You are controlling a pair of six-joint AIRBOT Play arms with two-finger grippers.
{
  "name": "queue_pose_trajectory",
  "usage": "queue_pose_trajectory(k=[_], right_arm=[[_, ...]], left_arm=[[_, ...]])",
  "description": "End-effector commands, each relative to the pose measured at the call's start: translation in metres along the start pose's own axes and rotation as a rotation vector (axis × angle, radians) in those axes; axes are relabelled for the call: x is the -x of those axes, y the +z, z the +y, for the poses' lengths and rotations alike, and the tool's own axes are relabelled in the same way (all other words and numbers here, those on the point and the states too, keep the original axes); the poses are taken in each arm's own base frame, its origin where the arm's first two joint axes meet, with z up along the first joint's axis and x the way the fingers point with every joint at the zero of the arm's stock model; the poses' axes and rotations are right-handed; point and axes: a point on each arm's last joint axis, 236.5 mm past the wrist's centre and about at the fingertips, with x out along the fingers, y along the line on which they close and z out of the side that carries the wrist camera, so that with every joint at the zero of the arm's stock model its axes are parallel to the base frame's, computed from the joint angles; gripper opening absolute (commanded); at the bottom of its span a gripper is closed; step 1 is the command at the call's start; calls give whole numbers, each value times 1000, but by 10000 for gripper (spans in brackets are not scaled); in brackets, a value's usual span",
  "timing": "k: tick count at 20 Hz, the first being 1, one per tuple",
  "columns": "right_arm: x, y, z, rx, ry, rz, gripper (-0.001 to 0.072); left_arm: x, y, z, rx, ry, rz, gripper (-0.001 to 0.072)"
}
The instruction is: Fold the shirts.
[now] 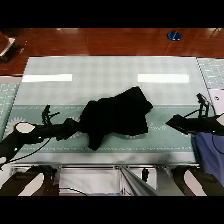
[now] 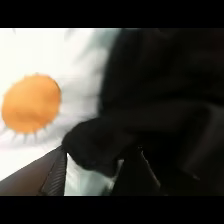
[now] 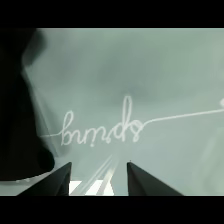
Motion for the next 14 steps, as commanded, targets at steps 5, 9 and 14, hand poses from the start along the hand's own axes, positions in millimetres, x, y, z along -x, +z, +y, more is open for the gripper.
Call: queue_pose_trajectory(k=[5, 9, 14], right_arm=[[-52, -9, 42, -53, 109, 70, 407], [-81, -16, 67, -35, 145, 171, 407], [-105, -48, 86, 45, 129, 327, 388]], left_arm=[[-19, 25, -20, -98, -24, -47, 340], [-23, 24, -22, -141, -23, -26, 24], [-23, 22, -23, -141, -27, -16, 23]])
